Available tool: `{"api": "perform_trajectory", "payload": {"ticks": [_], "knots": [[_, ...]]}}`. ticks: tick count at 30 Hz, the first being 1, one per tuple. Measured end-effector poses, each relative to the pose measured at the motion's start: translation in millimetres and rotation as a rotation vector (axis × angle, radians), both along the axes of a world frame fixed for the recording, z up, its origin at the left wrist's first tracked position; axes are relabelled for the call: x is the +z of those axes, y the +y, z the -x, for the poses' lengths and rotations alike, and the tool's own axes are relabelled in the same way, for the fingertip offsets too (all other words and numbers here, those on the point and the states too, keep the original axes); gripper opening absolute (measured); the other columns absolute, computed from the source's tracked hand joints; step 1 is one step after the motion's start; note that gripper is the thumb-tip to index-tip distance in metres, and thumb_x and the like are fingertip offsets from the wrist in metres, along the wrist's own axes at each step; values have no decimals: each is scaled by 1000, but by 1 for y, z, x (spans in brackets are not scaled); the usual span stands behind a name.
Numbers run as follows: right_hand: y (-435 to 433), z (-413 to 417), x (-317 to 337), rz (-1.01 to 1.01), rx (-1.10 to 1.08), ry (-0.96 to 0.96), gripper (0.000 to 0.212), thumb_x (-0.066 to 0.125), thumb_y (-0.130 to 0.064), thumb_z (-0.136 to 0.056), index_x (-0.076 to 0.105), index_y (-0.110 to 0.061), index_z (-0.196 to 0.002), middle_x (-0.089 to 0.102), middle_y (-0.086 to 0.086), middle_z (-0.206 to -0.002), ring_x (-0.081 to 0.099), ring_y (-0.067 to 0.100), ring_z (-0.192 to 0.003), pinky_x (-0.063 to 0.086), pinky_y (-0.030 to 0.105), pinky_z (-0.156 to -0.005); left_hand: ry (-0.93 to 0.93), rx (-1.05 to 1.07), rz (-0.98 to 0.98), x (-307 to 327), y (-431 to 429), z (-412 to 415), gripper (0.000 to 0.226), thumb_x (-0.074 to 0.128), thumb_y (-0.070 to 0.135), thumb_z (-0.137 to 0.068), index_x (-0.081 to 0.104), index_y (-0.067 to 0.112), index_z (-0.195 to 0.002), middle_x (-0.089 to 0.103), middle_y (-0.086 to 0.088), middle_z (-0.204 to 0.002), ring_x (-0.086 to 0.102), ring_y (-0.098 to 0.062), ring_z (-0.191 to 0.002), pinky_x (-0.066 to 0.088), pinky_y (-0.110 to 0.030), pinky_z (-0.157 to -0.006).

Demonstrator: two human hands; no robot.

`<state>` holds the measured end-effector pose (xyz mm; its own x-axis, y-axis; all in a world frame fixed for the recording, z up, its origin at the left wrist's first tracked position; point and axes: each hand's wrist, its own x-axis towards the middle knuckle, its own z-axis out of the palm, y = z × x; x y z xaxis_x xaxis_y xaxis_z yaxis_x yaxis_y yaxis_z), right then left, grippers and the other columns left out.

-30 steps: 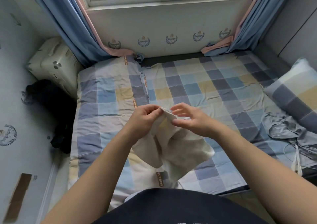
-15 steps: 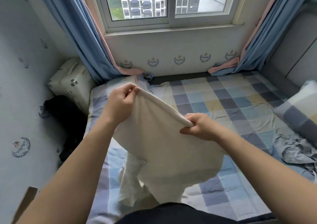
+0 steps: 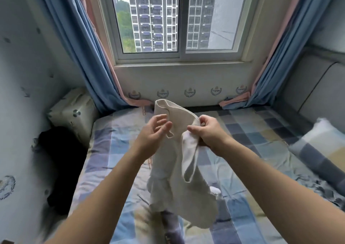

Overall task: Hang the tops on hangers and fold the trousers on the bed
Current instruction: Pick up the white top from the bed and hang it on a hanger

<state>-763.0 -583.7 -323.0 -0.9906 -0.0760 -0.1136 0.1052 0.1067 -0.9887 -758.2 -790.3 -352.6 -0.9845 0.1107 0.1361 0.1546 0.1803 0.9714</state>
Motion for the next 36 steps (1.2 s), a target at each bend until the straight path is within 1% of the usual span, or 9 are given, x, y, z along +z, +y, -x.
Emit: {"api": "perform_trajectory", "payload": {"ticks": [4,11,14,18,21,25,28,33,36], "knots": [[-11,9,15,197,-99,-88,14,66,-1,-94,54,-6,-88,60,16,-83,65,26,-68,61,39,-56,-127,-155,-28,-27,26,-36,85,80,61,-67,49,26,-137,63,3,-128,65,-10,-113,58,-33,-92],[-20,1,14,444,-13,-319,6,59,-6,-96,61,-1,-93,70,17,-75,72,25,-61,61,35,-55,20,129,-4,-41,42,-34,35,65,26,-86,66,19,-120,71,0,-110,66,-16,-102,55,-46,-92],[-16,-3,8,442,35,-360,13,62,-16,-97,64,-3,-96,75,15,-82,75,23,-68,60,31,-57,-5,127,4,-44,40,-28,24,53,10,-101,69,10,-119,70,-3,-113,63,-26,-107,53,-34,-92],[4,-10,-3,338,120,-213,18,58,-20,-100,68,-7,-108,76,12,-103,75,26,-93,61,35,-71,-298,245,-251,-38,44,-28,33,45,8,-102,74,18,-90,68,1,-75,61,-21,-79,51,-31,-66],[16,-24,-22,29,174,-9,24,67,-18,-95,67,-13,-119,74,0,-117,69,17,-110,53,38,-93,-430,242,-418,-30,41,-29,24,49,22,-103,65,12,-88,39,-8,-60,37,-21,-54,24,-28,-51],[20,-42,-61,-335,273,2,72,82,-32,-82,44,-26,-143,49,-9,-142,47,11,-129,43,34,-106,-500,231,-558,-19,35,-31,40,48,31,-105,56,12,-71,44,-7,-47,41,-18,-35,17,-23,-41],[12,-54,-97,-294,348,-151,50,79,-24,-87,57,-15,-131,66,3,-123,64,21,-114,56,36,-95,-535,192,-685,-15,32,-32,40,47,32,-104,73,7,-89,74,-12,-79,72,-20,-66,58,-28,-54],[4,-62,-125,-389,211,-76,23,62,-24,-100,72,-5,-93,75,11,-93,69,28,-89,55,44,-81,-537,191,-673,-12,16,-31,63,43,36,-106,73,10,-58,65,-7,-53,64,-12,-47,50,-19,-44],[4,-64,-117,-382,166,-57,38,58,-25,-101,59,4,-77,58,8,-71,51,19,-68,40,36,-63,-469,313,-656,-12,2,-28,39,52,32,-103,71,1,-114,69,-18,-104,67,-26,-93,52,-34,-84]]}}
